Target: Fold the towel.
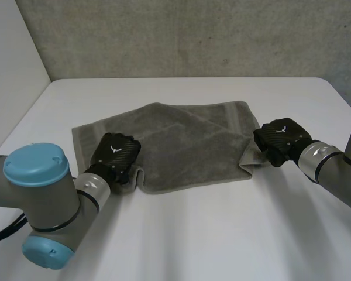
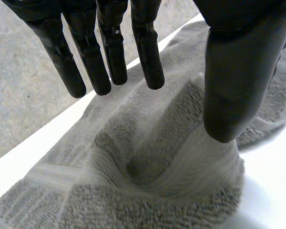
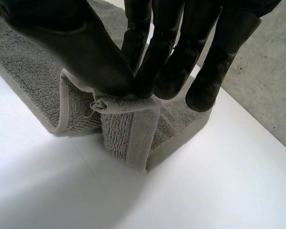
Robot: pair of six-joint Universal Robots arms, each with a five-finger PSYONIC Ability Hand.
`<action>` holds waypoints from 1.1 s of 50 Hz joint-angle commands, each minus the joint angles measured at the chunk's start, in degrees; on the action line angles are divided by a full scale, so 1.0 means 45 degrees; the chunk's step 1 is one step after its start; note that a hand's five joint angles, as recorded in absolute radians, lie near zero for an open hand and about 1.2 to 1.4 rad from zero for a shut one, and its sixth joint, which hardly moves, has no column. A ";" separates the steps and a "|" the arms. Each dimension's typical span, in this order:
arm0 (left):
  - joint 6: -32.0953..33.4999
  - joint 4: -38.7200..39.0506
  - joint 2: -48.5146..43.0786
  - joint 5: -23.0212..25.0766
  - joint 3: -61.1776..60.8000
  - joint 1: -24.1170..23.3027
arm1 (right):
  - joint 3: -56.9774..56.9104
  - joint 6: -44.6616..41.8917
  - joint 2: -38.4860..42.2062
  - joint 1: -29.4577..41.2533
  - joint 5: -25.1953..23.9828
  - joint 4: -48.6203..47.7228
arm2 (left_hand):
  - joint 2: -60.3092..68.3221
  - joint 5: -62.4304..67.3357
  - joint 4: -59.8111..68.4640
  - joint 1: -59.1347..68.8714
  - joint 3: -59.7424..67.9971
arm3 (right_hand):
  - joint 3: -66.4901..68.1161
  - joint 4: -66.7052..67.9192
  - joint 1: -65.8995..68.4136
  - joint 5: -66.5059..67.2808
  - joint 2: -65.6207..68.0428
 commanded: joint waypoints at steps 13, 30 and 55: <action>-0.0542 0.0073 -0.0548 0.0568 0.0416 -0.0326 | 0.0033 -0.0020 0.0103 0.0000 0.0020 0.0001 | -0.0913 -0.0494 -0.0969 -0.0759 -0.0966 | 0.0768 0.0777 0.0649 0.0601 0.0739; -0.0269 -0.0024 -0.2091 0.0490 0.1589 -0.0385 | 0.0013 -0.0020 0.0142 0.0000 0.0020 0.0001 | 0.0319 0.0739 0.0263 0.0474 0.0266 | 0.0768 0.0777 0.0649 0.0601 0.0739; 0.0024 -0.0142 0.4335 0.0529 0.3308 0.0454 | -0.2897 0.2148 -0.4311 -0.0820 0.0000 0.2520 | 1.0482 1.0901 1.0426 1.0636 1.0429 | 0.0768 0.0777 0.0649 0.0601 0.0739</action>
